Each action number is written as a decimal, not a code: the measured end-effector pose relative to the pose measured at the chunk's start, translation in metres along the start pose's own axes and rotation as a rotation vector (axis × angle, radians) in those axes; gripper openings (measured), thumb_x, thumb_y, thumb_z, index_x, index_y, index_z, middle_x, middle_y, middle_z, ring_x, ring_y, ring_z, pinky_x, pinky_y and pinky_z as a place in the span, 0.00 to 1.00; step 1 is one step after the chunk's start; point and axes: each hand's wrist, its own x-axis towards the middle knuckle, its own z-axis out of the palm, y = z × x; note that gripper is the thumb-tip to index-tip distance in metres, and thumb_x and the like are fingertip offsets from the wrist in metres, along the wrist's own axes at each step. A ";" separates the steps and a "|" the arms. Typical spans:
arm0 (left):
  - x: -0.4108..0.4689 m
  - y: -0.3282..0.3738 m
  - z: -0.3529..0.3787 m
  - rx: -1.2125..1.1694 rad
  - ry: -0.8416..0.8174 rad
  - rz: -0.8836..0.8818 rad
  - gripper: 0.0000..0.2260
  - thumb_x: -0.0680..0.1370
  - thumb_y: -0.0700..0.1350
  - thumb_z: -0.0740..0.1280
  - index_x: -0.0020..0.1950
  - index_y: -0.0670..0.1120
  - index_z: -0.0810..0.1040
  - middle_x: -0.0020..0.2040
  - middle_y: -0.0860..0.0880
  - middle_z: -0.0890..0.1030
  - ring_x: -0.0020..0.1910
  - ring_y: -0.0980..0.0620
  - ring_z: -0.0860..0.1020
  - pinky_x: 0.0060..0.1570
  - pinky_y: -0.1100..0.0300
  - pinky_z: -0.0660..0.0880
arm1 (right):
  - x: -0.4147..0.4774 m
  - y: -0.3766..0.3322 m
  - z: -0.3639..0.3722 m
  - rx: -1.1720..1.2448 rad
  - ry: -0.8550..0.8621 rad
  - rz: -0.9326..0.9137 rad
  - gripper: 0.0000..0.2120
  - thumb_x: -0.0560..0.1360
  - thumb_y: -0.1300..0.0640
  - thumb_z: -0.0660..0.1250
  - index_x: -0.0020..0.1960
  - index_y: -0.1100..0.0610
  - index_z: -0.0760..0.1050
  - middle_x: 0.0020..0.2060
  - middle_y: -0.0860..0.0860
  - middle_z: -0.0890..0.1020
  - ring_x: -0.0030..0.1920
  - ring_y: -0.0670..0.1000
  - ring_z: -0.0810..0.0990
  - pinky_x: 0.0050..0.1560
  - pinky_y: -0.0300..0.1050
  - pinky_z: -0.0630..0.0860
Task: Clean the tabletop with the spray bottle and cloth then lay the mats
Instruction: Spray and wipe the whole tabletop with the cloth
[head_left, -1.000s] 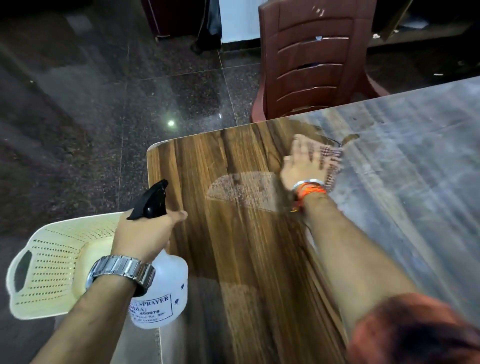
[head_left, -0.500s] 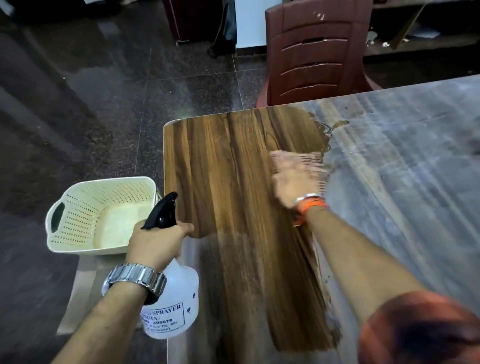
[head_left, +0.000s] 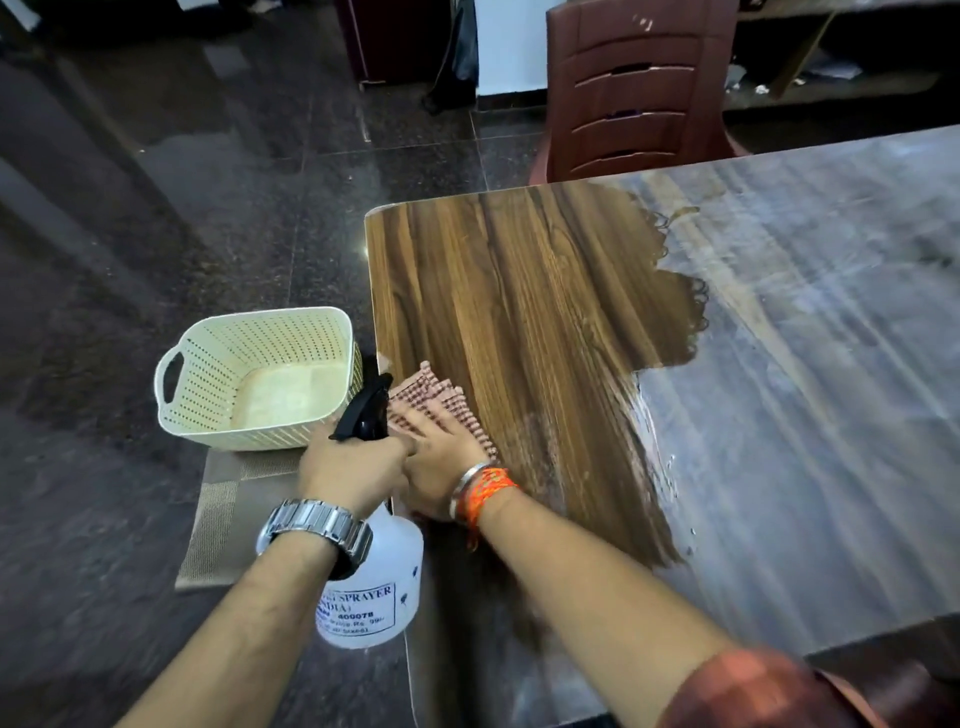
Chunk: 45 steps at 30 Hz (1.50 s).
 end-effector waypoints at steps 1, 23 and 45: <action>-0.003 -0.005 0.000 -0.004 -0.008 0.012 0.11 0.67 0.49 0.72 0.40 0.41 0.82 0.31 0.47 0.82 0.32 0.47 0.78 0.29 0.62 0.67 | -0.010 0.015 0.002 -0.023 0.010 -0.030 0.26 0.75 0.47 0.49 0.68 0.51 0.73 0.67 0.47 0.74 0.71 0.54 0.67 0.72 0.61 0.59; -0.117 -0.072 0.015 -0.025 -0.055 0.038 0.08 0.67 0.46 0.73 0.39 0.42 0.83 0.29 0.44 0.80 0.32 0.44 0.79 0.38 0.55 0.77 | -0.231 0.008 0.038 0.000 0.151 0.384 0.28 0.77 0.45 0.51 0.77 0.43 0.51 0.76 0.43 0.58 0.76 0.51 0.55 0.74 0.61 0.51; -0.154 -0.091 0.005 -0.066 0.047 -0.002 0.05 0.63 0.42 0.69 0.30 0.41 0.78 0.27 0.42 0.78 0.29 0.44 0.76 0.34 0.54 0.73 | -0.203 -0.111 0.057 0.176 0.036 0.188 0.24 0.73 0.45 0.51 0.64 0.48 0.74 0.65 0.43 0.75 0.67 0.51 0.72 0.70 0.57 0.61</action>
